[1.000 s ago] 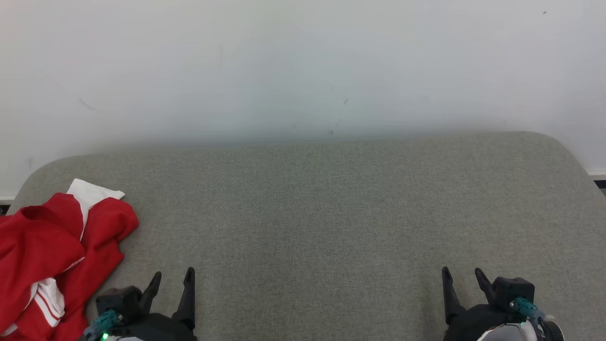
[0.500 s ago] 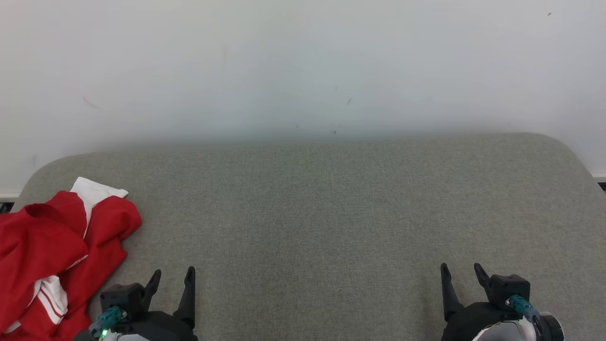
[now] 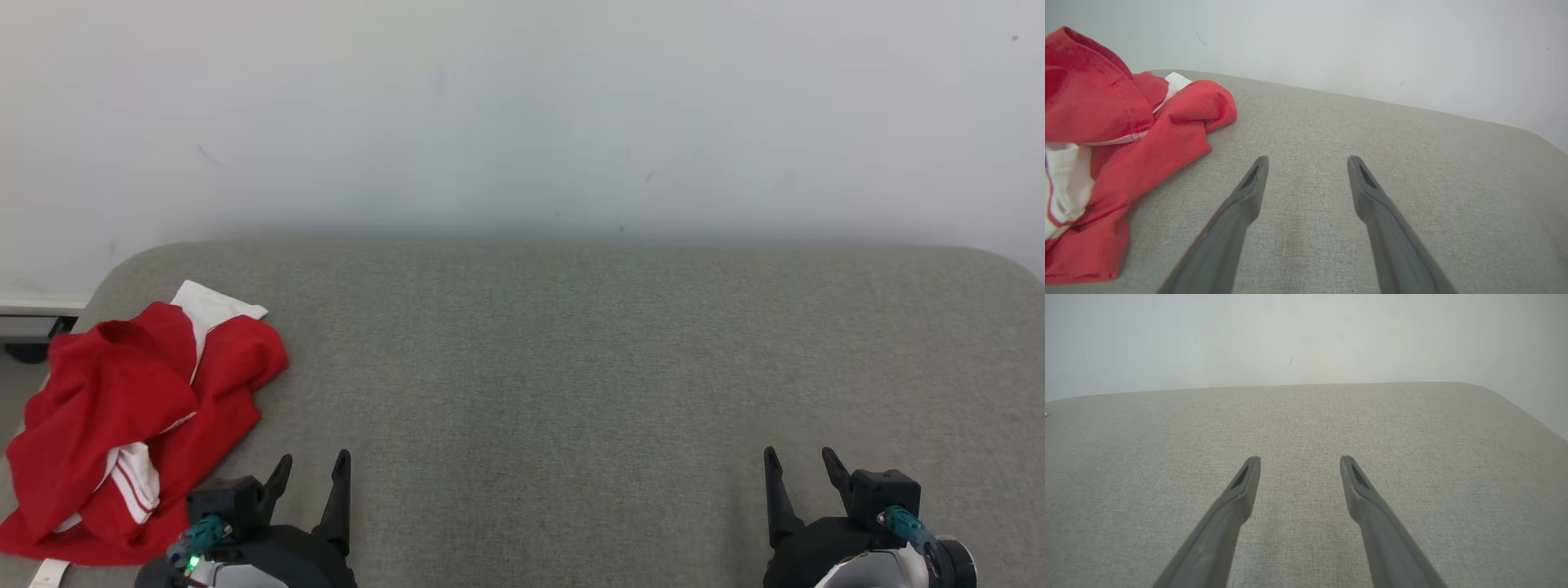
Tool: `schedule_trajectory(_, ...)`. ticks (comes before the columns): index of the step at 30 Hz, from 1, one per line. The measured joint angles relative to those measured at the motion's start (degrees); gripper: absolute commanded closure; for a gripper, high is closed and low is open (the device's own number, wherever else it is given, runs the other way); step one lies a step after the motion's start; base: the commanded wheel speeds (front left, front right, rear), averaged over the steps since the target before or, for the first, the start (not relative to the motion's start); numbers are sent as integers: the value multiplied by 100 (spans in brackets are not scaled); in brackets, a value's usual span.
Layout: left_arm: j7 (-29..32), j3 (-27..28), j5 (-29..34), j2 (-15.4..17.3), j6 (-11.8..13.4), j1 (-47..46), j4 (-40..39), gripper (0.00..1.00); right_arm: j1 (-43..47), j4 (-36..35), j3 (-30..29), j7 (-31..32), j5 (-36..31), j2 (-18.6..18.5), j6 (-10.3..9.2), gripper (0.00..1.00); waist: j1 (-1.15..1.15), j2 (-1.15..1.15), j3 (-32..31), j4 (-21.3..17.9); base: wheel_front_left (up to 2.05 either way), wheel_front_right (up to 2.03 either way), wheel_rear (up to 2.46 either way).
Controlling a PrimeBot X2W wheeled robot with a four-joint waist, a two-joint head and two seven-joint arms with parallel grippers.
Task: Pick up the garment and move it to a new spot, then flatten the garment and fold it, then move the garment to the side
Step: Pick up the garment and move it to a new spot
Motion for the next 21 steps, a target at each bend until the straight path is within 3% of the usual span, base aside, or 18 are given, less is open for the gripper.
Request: schedule_trajectory(21, 47, 67, 53, 116, 8, -1, -123, 0, 122, -818, -223, -103, -210, 76, -1, 0, 0, 0, -2, 1387, 0, 0, 0)
